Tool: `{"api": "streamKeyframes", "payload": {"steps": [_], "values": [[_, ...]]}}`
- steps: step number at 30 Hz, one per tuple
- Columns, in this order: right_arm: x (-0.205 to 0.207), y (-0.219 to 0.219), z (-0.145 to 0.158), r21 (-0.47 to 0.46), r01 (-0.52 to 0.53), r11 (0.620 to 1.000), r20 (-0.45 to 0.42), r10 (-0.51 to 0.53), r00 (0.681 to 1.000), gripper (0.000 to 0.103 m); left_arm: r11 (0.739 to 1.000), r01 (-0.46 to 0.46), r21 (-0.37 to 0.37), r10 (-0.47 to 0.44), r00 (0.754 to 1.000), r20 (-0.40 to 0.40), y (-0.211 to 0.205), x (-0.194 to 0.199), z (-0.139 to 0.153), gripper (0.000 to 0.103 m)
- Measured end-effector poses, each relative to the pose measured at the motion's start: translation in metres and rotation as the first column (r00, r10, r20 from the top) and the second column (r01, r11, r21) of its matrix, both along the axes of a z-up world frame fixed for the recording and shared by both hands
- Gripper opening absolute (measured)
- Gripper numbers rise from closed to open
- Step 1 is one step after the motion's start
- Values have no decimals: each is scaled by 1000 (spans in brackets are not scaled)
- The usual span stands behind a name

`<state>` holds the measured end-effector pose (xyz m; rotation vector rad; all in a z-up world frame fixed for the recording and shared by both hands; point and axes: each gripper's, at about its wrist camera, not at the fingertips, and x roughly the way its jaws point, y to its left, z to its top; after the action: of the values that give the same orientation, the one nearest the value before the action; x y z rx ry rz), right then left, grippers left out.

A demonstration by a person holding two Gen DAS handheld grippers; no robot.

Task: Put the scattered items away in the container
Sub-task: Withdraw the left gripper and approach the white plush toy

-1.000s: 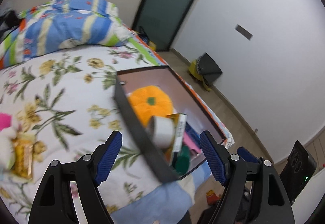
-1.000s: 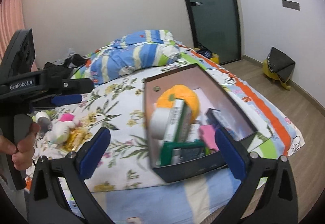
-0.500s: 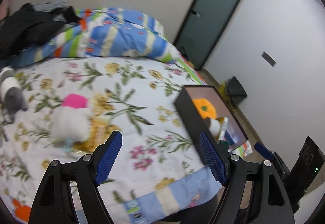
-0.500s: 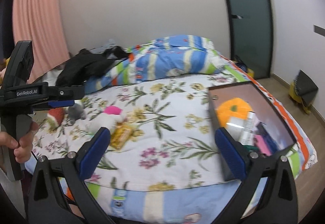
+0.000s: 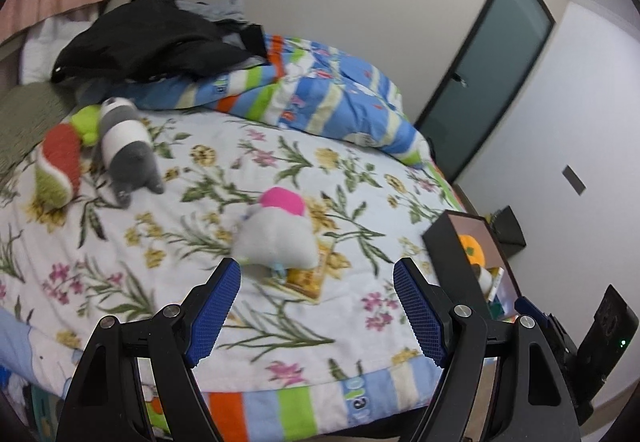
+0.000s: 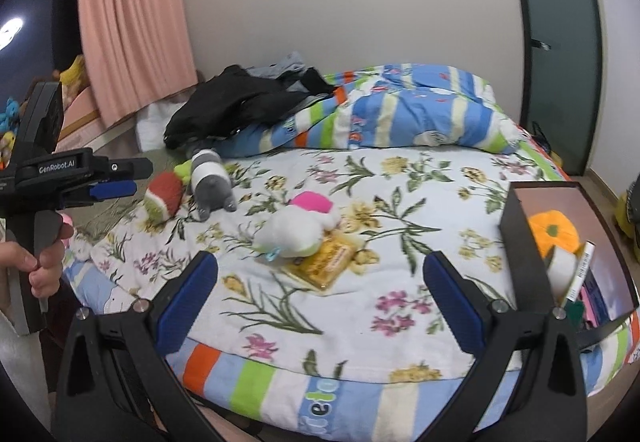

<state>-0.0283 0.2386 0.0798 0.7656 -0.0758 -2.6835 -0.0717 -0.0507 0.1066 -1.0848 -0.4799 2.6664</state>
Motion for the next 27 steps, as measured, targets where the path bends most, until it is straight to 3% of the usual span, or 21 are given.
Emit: {"api": "streamKeyframes", "payload": {"steps": [14,27], "values": [[-35,-53,-28,-23,-64,998,80,65,995,103,998,-57,39,54,996,67,-54,-19,-38,79],[-97,-91,-75,-26,-106,994,192,109,975,103,993,-81,88,65,982,177,-79,-70,-97,79]]}}
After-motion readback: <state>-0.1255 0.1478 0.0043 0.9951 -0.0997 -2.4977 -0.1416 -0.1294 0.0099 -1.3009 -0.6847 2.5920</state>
